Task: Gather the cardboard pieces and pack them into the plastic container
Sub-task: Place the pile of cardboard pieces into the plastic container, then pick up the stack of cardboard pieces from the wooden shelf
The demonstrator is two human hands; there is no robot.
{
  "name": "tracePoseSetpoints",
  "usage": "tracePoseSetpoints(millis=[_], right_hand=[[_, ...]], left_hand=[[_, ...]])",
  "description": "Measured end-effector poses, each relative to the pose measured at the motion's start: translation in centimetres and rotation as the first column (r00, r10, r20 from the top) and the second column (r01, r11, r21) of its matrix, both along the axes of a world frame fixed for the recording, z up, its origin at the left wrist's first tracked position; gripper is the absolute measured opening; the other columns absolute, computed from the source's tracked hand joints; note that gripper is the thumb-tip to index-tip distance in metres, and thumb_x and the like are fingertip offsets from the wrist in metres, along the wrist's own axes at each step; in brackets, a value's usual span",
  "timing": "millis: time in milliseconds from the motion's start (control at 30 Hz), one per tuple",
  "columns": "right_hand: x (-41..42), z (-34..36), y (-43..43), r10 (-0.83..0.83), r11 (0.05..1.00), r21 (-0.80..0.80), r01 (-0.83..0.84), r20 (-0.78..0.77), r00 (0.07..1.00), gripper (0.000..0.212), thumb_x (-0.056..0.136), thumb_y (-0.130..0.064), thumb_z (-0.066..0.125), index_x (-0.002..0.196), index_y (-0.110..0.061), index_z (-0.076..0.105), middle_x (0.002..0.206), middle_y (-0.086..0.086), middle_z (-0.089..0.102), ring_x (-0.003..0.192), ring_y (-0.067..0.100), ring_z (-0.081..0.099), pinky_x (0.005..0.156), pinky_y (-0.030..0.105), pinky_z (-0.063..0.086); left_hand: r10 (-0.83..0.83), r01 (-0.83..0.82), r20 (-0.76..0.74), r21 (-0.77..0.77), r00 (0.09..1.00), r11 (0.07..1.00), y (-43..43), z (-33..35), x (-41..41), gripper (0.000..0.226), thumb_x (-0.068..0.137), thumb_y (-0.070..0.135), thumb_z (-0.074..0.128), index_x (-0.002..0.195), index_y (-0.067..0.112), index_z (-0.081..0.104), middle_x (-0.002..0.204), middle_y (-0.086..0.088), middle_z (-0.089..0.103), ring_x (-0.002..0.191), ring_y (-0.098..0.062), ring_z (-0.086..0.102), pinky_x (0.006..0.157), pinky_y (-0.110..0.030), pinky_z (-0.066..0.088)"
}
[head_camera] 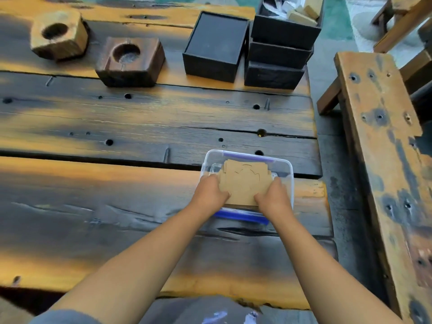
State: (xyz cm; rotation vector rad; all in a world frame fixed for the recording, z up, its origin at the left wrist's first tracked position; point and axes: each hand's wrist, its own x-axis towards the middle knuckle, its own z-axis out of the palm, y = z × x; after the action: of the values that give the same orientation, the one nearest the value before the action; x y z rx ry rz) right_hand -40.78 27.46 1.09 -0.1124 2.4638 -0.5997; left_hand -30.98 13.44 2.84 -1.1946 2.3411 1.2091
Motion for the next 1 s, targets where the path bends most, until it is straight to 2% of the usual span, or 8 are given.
tracePoseSetpoints(millis=[100,267,367,500,600,700,833,1000], right_hand=[[2.9,1.7,0.7,0.006,0.998,-0.069,-0.015,-0.131,0.991,0.063,0.081,-0.015,0.064,0.138,-0.008,0.038,0.131,0.015,0.046,0.116,0.033,0.052,0.094,0.039,0.044],[8.4,4.0,2.8,-0.119,0.991,-0.085,0.102,-0.236,0.964,0.048,0.084,-0.019,0.064,0.13,-0.011,0.052,0.13,0.01,0.053,0.114,0.028,0.055,0.09,0.031,0.041],[12.0,5.4,5.1,-0.223,0.975,-0.049,0.218,-0.215,0.951,0.037,0.088,-0.023,0.061,0.123,-0.011,0.059,0.124,0.01,0.06,0.111,0.028,0.059,0.089,0.034,0.045],[17.2,6.9,10.2,-0.408,0.911,-0.02,0.411,-0.183,0.895,0.02,0.088,-0.025,0.058,0.101,-0.012,0.064,0.099,0.008,0.068,0.097,0.028,0.063,0.084,0.037,0.051],[21.2,7.7,14.4,-0.549,0.832,-0.006,0.555,-0.155,0.822,0.011,0.085,-0.025,0.056,0.084,-0.015,0.061,0.087,0.007,0.068,0.087,0.028,0.062,0.07,0.034,0.047],[26.1,8.4,19.9,-0.699,0.706,-0.025,0.708,-0.184,0.691,0.009,0.085,-0.029,0.059,0.083,-0.02,0.06,0.09,0.006,0.069,0.091,0.029,0.063,0.074,0.034,0.048],[34.4,8.7,27.5,-0.887,0.452,-0.13,0.883,-0.169,0.429,0.007,0.084,-0.027,0.065,0.079,-0.024,0.061,0.084,0.003,0.072,0.09,0.025,0.067,0.084,0.036,0.052],[45.6,8.8,34.4,-0.98,0.173,-0.209,0.962,-0.137,0.146,0.009,0.084,-0.021,0.065,0.076,-0.016,0.065,0.074,0.003,0.065,0.083,0.026,0.067,0.076,0.032,0.048]], left_hand=[[-0.138,0.134,-0.08,-0.048,0.987,0.99,-0.9,0.9,1.5,0.031,0.08,0.019,0.068,0.109,0.01,0.064,0.115,-0.011,0.061,0.096,-0.026,0.063,0.069,-0.023,0.042],[-0.429,0.409,-0.138,-0.15,0.893,0.9,-1.5,3.0,2.8,0.049,0.088,0.019,0.062,0.135,0.009,0.054,0.137,-0.012,0.055,0.123,-0.027,0.054,0.102,-0.032,0.041],[-0.587,0.57,-0.163,-0.144,0.793,0.809,0.0,4.3,3.7,0.041,0.09,0.015,0.056,0.131,0.009,0.057,0.133,-0.012,0.058,0.121,-0.027,0.056,0.101,-0.034,0.044],[-0.802,0.781,-0.143,-0.185,0.579,0.597,5.2,6.0,5.0,0.023,0.087,0.012,0.054,0.106,0.004,0.065,0.11,-0.019,0.065,0.105,-0.036,0.06,0.084,-0.036,0.046],[-0.903,0.882,-0.136,-0.199,0.408,0.428,9.8,6.6,5.6,0.03,0.089,0.012,0.05,0.115,0.005,0.062,0.113,-0.018,0.066,0.108,-0.034,0.06,0.087,-0.036,0.048],[-0.971,0.945,-0.126,-0.232,0.206,0.23,15.7,7.5,6.5,0.033,0.091,0.017,0.05,0.123,0.011,0.061,0.119,-0.013,0.066,0.111,-0.03,0.06,0.091,-0.037,0.05],[-0.992,0.94,-0.072,-0.334,-0.105,-0.075,25.6,8.6,9.1,0.028,0.089,0.018,0.052,0.111,0.007,0.065,0.11,-0.016,0.069,0.106,-0.032,0.062,0.086,-0.035,0.051],[-0.927,0.866,-0.037,-0.373,-0.372,-0.332,37.3,9.6,15.6,0.029,0.089,0.021,0.049,0.113,0.015,0.063,0.117,-0.011,0.068,0.111,-0.03,0.06,0.084,-0.032,0.046]])
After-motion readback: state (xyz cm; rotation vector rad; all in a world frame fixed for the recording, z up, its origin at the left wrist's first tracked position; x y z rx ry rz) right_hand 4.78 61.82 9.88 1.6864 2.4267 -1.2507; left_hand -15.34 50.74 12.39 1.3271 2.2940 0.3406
